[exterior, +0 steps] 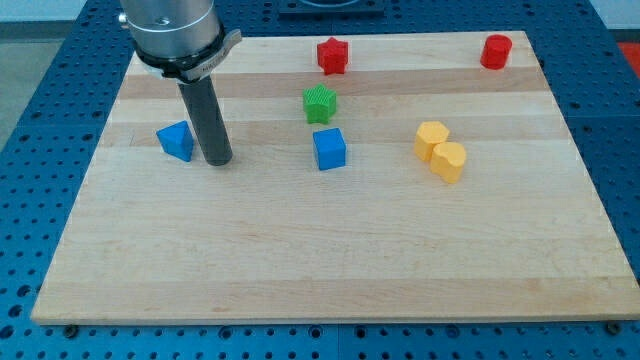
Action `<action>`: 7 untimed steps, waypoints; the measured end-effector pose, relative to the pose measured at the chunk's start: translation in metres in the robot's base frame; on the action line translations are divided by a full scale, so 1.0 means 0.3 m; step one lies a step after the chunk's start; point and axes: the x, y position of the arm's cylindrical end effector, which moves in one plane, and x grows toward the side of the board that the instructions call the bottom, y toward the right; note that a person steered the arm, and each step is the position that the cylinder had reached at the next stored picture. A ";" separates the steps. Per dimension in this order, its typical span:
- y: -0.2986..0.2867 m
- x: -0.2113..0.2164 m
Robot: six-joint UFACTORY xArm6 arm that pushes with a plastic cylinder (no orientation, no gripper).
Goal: Move the blue triangle to the center left
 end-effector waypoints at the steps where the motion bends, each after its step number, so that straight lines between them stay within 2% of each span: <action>1: -0.003 -0.029; 4: -0.114 -0.029; 7: -0.129 -0.029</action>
